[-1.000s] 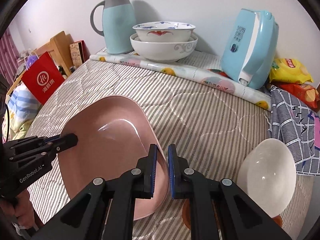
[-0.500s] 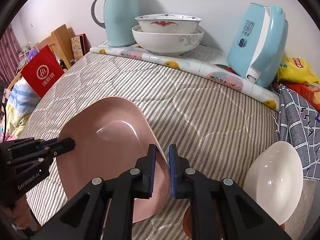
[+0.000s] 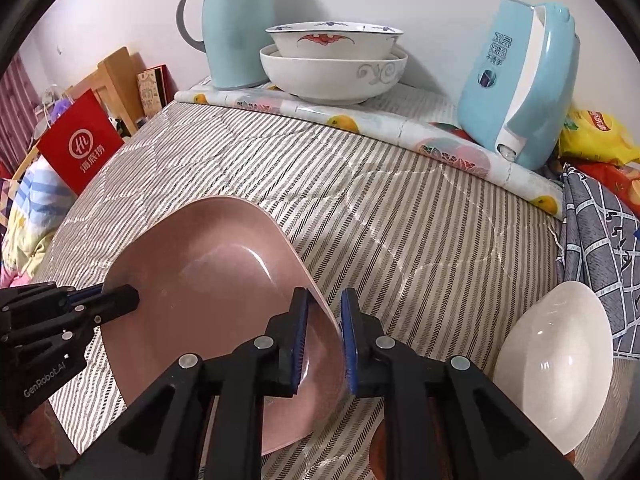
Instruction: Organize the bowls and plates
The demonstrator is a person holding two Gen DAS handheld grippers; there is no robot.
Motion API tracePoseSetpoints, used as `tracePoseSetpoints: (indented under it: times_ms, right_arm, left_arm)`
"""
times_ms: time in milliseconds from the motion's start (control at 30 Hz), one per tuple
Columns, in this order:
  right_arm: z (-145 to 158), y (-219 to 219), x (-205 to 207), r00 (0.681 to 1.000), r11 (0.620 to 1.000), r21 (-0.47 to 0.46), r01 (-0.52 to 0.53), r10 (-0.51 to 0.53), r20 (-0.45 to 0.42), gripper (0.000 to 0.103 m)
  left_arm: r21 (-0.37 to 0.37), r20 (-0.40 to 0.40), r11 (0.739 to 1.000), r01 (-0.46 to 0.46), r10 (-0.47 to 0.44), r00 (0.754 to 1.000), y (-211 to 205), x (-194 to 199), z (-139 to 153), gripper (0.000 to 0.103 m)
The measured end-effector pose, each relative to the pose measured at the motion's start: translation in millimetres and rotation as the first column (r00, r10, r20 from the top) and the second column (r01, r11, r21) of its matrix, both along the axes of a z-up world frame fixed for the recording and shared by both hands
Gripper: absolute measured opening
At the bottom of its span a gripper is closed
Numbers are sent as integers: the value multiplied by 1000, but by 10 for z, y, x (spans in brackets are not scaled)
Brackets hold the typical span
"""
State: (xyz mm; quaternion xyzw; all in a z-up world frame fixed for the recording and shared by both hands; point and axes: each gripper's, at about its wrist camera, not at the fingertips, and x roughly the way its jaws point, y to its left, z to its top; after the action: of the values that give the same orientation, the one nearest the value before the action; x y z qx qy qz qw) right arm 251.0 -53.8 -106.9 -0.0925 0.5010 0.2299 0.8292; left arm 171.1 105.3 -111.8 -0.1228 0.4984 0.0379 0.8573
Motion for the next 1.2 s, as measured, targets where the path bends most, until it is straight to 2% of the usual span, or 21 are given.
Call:
tracePoseSetpoints:
  times_ms: [33,67,100,300,433,567,967,1200]
  right_arm:
    - [5,-1,-8,1000,1000,-4,3,-3,5,18]
    - [12,-6,-10,1000,1000,-4,2,-2,7,20]
    - [20,-16,-16,1000,1000,0,3,-3,5,20]
    - [116,-131,-80,999,998,41,38,-39,5,23]
    - [215,-237,-188,998,996,61,63,-65,18,38]
    - [332,-387,-312,994,992,74,97,-101,43,45]
    - [690,-1094,-729,957,966,95,241,-253,143,48]
    - [828,-1593,-938,935,939,137,314,-331,128,51]
  left_arm:
    - [9,2,1000,-7,7,1000,-6,-12,16,29]
    - [18,9,1000,-15,14,1000,-9,-28,38,35]
    - [25,18,999,-20,20,1000,-13,-44,59,36]
    - [30,44,999,-17,16,999,-48,-112,176,36]
    - [31,67,999,-10,8,998,-120,-183,263,36]
    - [33,83,999,-1,-2,997,-222,-237,317,36]
    - [30,132,998,48,-52,990,-635,-372,517,36]
    - [10,152,997,70,-71,986,-884,-389,579,36]
